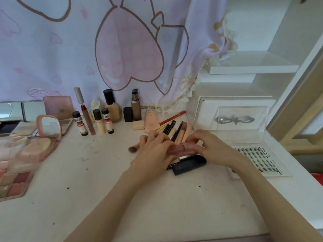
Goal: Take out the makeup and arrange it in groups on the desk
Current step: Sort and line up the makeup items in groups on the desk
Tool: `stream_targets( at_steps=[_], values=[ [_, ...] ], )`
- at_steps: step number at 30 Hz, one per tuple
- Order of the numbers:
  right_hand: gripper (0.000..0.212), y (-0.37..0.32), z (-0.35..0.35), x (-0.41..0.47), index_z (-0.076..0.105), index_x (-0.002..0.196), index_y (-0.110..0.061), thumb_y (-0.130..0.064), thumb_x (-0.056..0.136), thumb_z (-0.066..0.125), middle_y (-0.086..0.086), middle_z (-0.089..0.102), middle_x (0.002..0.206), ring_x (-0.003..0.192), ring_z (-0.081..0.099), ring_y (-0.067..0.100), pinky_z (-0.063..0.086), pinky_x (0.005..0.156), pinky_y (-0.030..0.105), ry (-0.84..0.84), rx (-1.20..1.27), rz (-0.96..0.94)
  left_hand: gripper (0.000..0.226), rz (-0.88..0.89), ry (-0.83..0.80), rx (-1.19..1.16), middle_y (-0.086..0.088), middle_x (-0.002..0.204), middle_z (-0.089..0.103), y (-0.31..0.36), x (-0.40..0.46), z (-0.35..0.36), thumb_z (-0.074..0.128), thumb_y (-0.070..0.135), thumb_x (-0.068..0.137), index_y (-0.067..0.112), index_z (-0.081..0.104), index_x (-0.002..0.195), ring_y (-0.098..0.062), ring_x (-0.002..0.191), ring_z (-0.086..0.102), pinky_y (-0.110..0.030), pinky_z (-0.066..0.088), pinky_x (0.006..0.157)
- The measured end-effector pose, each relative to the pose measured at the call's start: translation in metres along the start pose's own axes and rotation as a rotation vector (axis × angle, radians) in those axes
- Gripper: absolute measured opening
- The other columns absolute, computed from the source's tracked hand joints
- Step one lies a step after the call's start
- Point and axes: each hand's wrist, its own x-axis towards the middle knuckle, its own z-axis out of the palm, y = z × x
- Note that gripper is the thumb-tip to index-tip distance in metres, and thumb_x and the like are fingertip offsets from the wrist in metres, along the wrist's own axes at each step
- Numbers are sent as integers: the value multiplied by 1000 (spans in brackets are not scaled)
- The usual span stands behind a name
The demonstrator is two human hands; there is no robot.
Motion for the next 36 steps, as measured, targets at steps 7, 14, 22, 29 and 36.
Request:
stream_targets(
  at_steps=[7, 14, 22, 29, 36],
  values=[
    [13, -23, 2, 9, 65, 99, -15, -19, 93, 53, -5, 62, 75, 62, 55, 4, 46, 69, 18, 180, 597, 48, 42, 3, 141, -224, 11, 114, 42, -5, -1, -9, 48, 41, 92, 28, 40, 132, -2, 96, 25, -17, 22, 81],
    [41, -83, 22, 41, 55, 67, -13, -45, 92, 48, -2, 47, 51, 37, 38, 4, 30, 39, 15, 181, 792, 167, 30, -41, 350, -392, 2, 106, 57, -44, -13, -23, 48, 34, 90, 18, 46, 116, -10, 94, 54, -15, 41, 76],
    [51, -116, 67, 55, 71, 96, -15, -48, 96, 33, -15, 46, 39, 49, 39, 2, 26, 52, 18, 95, 769, 256, 30, -443, 647, -761, -6, 64, 58, -47, -19, -30, 37, 17, 96, 16, 43, 66, -9, 57, 50, -17, 39, 51],
    [38, -120, 77, 47, 61, 74, -18, -39, 97, 38, -14, 48, 43, 44, 48, -7, 35, 49, 6, 184, 681, 114, 32, -604, 593, -926, -7, 55, 59, -57, -22, -30, 35, 16, 91, 8, 38, 60, -13, 46, 44, -24, 34, 44],
    [16, -114, 81, 41, 53, 89, -19, -34, 89, 57, -2, 62, 79, 72, 60, 9, 49, 60, 19, 201, 526, -130, 47, -919, 283, -1182, 7, 37, 35, -64, -22, -36, 33, 38, 97, 11, 51, 63, -9, 35, 28, -18, 25, 36]
  ],
)
